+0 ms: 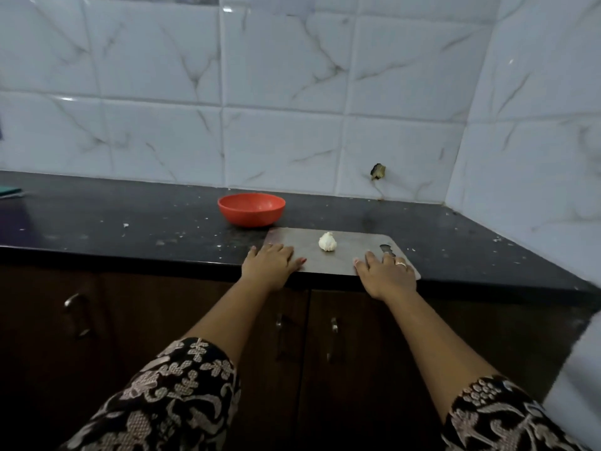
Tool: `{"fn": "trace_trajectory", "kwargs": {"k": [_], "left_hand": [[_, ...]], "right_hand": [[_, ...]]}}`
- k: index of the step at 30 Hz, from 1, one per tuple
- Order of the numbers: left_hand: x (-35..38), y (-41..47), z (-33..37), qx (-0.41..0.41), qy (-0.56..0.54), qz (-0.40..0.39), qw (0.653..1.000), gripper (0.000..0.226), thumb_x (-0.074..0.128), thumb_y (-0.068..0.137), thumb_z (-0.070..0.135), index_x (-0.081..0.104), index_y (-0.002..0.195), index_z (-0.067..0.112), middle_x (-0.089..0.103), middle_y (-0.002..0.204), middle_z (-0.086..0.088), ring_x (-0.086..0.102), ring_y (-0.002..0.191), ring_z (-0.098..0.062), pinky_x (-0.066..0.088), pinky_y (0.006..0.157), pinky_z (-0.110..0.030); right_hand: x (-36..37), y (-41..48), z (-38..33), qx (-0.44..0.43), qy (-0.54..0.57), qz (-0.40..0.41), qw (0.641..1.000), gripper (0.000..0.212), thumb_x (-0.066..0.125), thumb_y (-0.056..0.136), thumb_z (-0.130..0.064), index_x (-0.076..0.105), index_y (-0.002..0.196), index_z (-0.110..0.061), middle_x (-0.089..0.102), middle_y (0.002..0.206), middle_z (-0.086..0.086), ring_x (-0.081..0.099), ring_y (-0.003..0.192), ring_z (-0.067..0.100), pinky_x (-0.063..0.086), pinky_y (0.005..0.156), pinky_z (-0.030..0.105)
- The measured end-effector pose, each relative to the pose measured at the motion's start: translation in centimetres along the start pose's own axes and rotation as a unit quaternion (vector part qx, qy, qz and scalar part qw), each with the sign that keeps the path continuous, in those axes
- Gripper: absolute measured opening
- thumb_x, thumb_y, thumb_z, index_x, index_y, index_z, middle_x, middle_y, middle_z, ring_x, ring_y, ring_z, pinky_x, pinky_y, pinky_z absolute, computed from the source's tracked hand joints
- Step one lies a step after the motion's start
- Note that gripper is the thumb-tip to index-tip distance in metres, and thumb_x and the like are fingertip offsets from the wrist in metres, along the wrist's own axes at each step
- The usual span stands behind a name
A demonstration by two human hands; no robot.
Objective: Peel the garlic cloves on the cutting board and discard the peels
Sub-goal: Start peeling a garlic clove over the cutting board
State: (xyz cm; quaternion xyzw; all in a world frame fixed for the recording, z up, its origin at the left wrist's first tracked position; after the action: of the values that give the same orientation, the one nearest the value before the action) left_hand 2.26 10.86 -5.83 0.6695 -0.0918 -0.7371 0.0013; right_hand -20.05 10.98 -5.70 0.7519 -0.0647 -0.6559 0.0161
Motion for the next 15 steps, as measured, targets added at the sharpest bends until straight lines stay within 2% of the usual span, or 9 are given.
{"fn": "trace_trajectory", "kwargs": {"k": [6, 11, 15], "left_hand": [[0.1, 1.1, -0.5, -0.011, -0.009, 0.003, 1.000, 0.056, 0.020, 0.101, 0.051, 0.030, 0.147, 0.022, 0.030, 0.154, -0.002, 0.019, 0.146, -0.022, 0.009, 0.117, -0.052], [0.4, 2.1, -0.9, -0.003, 0.004, -0.037, 0.999, 0.058, 0.019, 0.101, 0.050, 0.020, 0.151, 0.021, 0.019, 0.159, -0.004, 0.012, 0.148, -0.022, 0.006, 0.117, -0.053], [0.2, 2.8, -1.2, -0.004, -0.018, -0.025, 1.000, 0.061, 0.025, 0.099, 0.055, 0.022, 0.150, 0.024, 0.012, 0.161, -0.005, 0.004, 0.149, -0.021, 0.001, 0.117, -0.053]], "right_hand": [[0.4, 1.5, -0.3, -0.003, 0.006, 0.010, 1.000, 0.061, 0.013, 0.099, -0.056, 0.022, 0.152, -0.028, 0.017, 0.160, 0.013, 0.016, 0.145, 0.034, 0.014, 0.116, 0.047], [0.6, 2.0, -0.4, -0.002, 0.004, 0.001, 1.000, 0.060, 0.014, 0.100, -0.055, 0.022, 0.152, -0.028, 0.017, 0.159, 0.014, 0.015, 0.145, 0.035, 0.014, 0.116, 0.049], [0.1, 2.6, -0.6, 0.001, 0.007, -0.015, 1.000, 0.056, 0.020, 0.100, -0.053, 0.034, 0.146, -0.023, 0.025, 0.155, 0.016, 0.020, 0.143, 0.036, 0.019, 0.114, 0.050]]}}
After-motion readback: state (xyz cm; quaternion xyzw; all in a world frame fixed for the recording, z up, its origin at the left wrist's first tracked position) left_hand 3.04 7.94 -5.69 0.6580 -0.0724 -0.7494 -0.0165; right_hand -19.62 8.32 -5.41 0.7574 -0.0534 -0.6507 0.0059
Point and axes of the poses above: each hand's wrist, its own y-axis towards the middle knuckle, its own x-axis out of the palm, z = x × y, the point moved 6 cm from there along y, towards the middle knuckle
